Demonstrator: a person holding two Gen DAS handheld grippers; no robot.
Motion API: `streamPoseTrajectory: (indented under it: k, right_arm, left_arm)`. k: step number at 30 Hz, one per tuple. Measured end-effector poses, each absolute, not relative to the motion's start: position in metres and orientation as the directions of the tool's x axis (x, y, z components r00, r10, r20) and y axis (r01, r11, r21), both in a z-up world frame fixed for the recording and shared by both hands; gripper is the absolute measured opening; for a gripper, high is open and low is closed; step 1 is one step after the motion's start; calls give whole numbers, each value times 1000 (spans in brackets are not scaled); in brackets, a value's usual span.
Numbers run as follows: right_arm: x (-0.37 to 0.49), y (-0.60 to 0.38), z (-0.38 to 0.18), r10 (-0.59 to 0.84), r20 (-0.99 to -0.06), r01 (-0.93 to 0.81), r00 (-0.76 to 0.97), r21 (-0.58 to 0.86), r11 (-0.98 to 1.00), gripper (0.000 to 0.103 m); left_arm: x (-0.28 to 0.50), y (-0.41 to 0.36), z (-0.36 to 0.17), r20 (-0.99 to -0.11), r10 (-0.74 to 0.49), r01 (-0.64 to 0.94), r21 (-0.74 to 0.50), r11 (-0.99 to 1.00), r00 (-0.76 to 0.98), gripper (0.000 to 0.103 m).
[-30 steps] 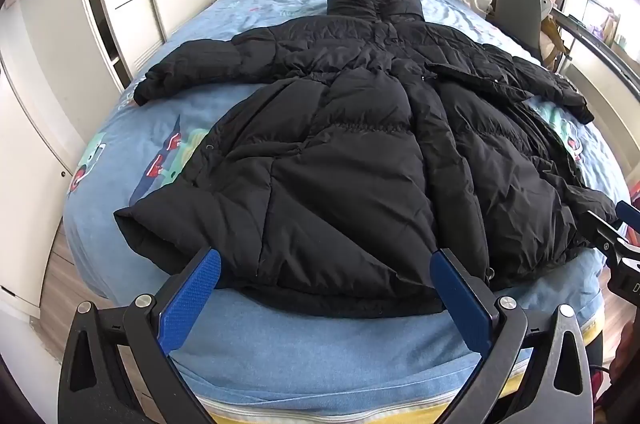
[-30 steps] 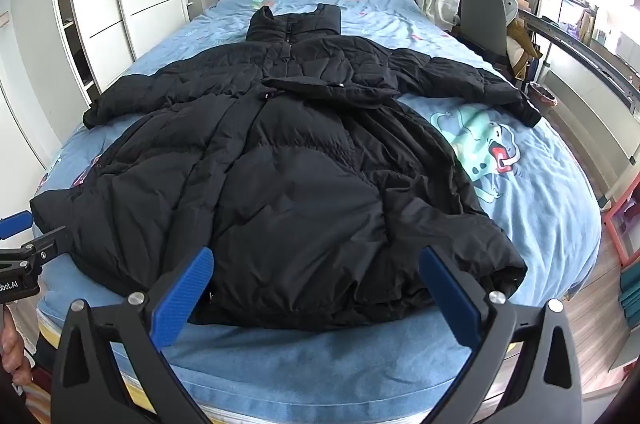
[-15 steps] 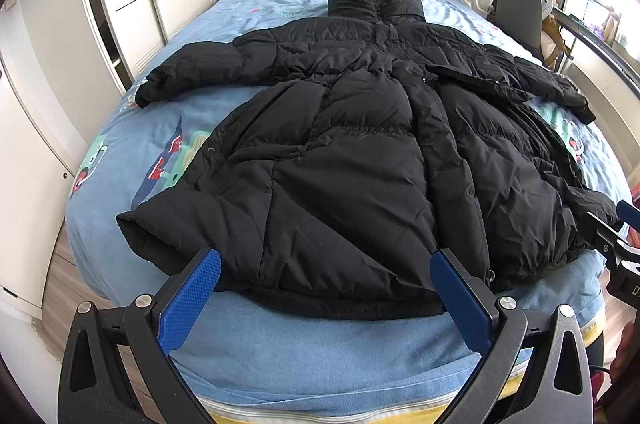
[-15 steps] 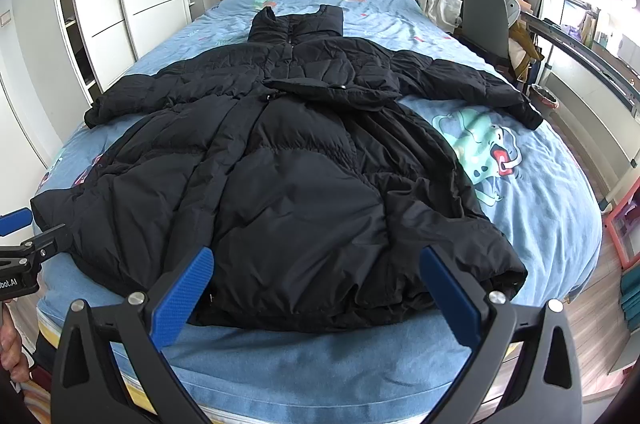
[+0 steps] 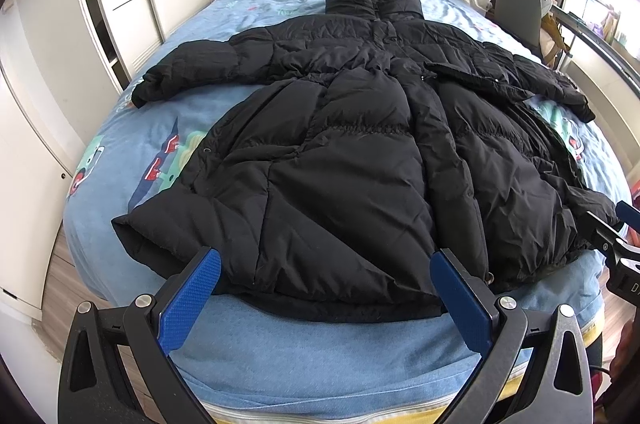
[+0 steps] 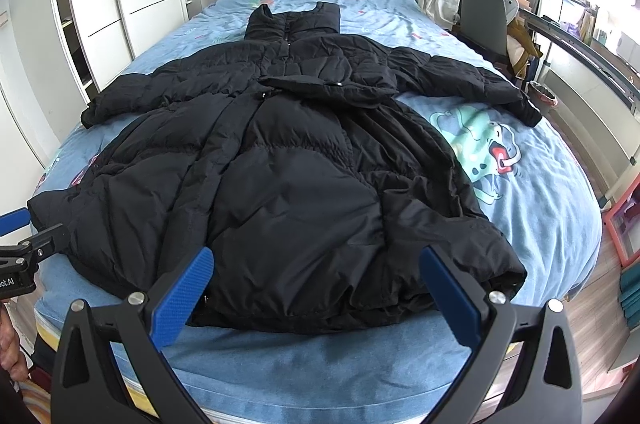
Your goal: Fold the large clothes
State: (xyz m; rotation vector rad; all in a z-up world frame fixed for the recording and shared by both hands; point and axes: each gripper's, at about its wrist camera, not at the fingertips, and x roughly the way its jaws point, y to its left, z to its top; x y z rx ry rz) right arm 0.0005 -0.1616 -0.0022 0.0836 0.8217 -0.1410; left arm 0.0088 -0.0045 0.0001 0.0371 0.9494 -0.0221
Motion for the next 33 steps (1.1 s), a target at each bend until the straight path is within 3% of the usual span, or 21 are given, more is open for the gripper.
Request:
streamPoseTrajectory:
  k: [22, 33]
  right_arm:
    - [12, -168, -4, -107, -761, 172, 639, 7, 985, 103]
    - [16, -172, 1, -108, -753, 162, 650, -2, 987, 103]
  left_arm:
    - [19, -1, -4, -813, 16, 18, 33, 999, 582, 102]
    - [28, 0, 1, -813, 28, 9, 40, 999, 582, 96]
